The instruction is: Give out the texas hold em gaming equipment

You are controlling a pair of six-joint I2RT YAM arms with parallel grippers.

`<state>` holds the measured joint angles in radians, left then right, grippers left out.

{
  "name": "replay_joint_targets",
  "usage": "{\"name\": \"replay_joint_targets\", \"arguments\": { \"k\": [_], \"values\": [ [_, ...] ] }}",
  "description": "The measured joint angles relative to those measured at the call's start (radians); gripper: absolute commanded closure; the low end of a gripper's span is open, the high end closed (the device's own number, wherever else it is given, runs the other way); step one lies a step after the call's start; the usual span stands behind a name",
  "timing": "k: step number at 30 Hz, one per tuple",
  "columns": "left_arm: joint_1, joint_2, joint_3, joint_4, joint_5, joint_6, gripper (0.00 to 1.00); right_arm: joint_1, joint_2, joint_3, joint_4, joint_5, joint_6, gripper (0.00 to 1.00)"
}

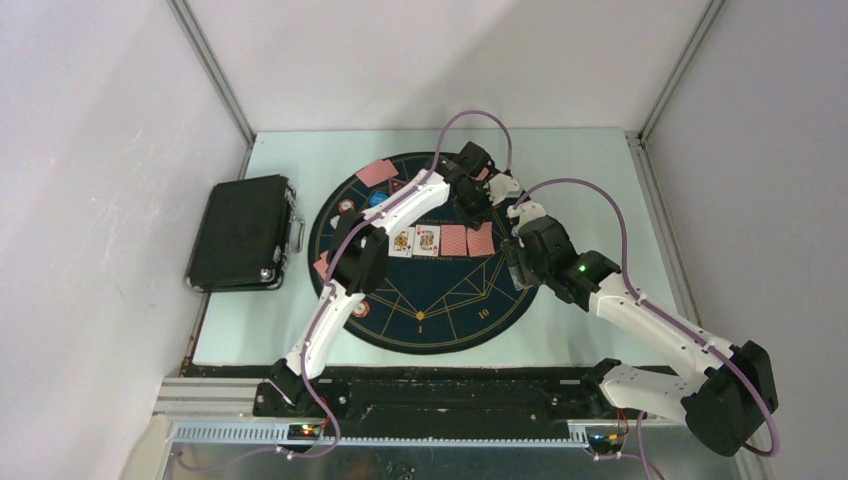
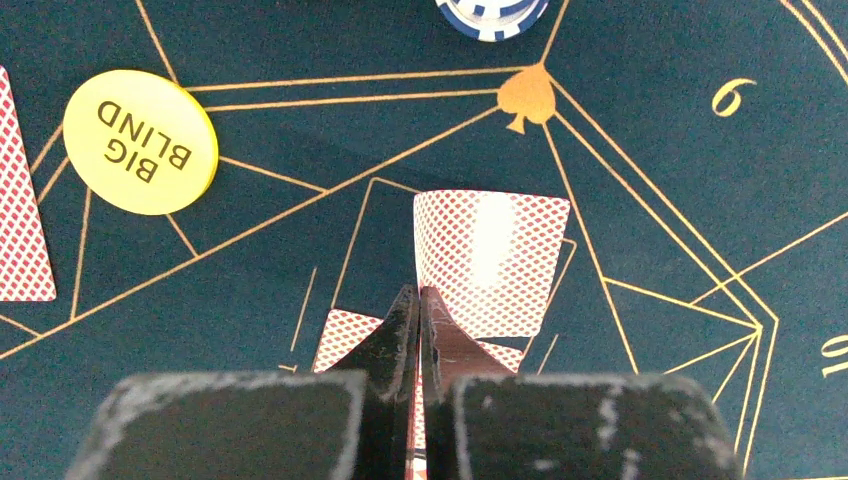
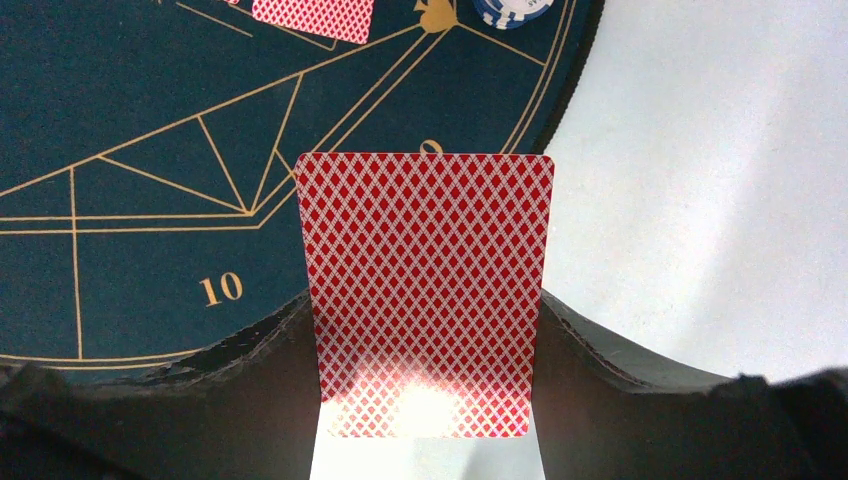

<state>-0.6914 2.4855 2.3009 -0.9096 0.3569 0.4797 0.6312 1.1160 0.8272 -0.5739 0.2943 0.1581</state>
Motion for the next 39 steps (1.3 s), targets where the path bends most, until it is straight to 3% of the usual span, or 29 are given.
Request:
{"name": "replay_joint_targets", "arguments": {
  "k": [20, 26, 32, 39],
  "values": [
    [-0.021, 0.009, 0.007, -0.035, -0.027, 0.181, 1.0, 0.0, 0.0, 0.0, 0.0, 0.002, 0.0, 1.0],
    [-0.031, 0.016, 0.007, -0.034, -0.06, 0.183, 0.84, 0.0, 0.0, 0.0, 0.0, 0.002, 0.0, 1.0],
    [-0.033, 0.019, 0.007, -0.031, -0.094, 0.175, 0.82, 0.0, 0.0, 0.0, 0.0, 0.002, 0.0, 1.0],
    [-0.033, 0.023, 0.007, -0.01, -0.14, 0.166, 0.72, 0.0, 0.0, 0.0, 0.0, 0.002, 0.0, 1.0]
  ]
}}
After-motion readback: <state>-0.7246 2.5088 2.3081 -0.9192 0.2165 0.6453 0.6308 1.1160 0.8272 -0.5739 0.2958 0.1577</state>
